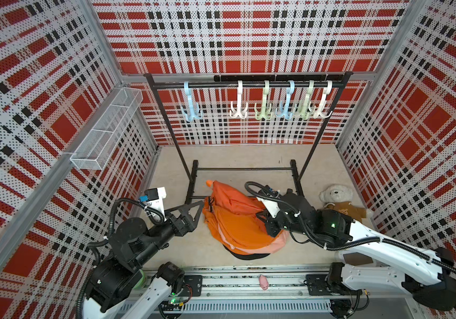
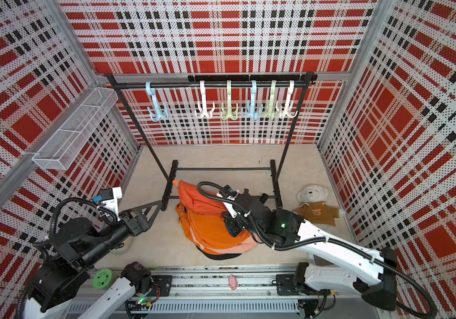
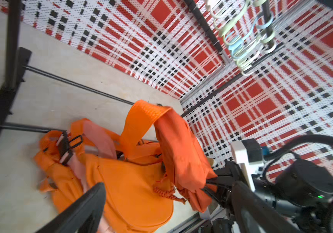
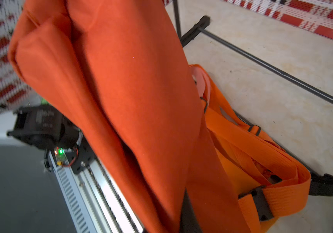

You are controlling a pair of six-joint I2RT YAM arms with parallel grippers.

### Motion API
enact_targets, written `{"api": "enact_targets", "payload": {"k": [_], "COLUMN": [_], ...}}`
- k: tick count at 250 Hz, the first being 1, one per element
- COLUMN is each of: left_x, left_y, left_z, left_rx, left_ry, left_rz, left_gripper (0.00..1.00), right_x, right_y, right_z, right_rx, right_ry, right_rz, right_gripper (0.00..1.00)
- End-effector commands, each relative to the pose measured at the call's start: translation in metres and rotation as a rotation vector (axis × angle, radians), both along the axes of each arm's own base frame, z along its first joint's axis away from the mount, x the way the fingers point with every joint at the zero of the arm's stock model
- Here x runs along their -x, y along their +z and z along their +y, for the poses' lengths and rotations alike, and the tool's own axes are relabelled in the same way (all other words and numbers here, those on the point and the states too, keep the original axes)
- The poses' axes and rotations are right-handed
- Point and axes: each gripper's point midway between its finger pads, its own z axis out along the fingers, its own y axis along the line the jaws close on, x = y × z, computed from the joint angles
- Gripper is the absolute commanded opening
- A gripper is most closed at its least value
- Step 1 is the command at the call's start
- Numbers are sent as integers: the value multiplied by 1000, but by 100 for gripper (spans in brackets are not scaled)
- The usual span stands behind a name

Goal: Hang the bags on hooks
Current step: Pick up the bag from the bag.

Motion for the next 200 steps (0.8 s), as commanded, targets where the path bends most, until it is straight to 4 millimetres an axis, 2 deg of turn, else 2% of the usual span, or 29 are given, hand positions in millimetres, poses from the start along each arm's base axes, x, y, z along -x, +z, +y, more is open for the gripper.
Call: {"api": "enact_targets", "payload": {"k": [1,31,69,93,129,153,200], "left_x": [-8,-15,-7,-11,-16,-19,-35], "left_y": [6,3,9,13,20,18,8], "left_z": [-27,-62,-128,-151,-172,-182,-181], "left_rx": [90,80,-63,-72,-8,-7,3], "left_ry": [-90,-136,-193,-204,-253,-263,-200], "left_rz": [-12,-34,-120,-128,-121,-108,-68], "left_gripper": [99,100,99,99,99,99,99], "right_x": [-17,-31,-32,-30,-23,-22,-16], "right_y": [30,33,38,45,55,55,54], "right_z": [0,-15,-21,-23,-16,-12,-5], "right_rx": [-190,-188,-207,-225,-253,-263,-281], "right_ry": [-84,-175,-200,-197,-142,-122,-82], "right_rz": [-6,-12,-23,-32,-30,-22,-13], "right_gripper": [0,0,0,0,0,0,0]}}
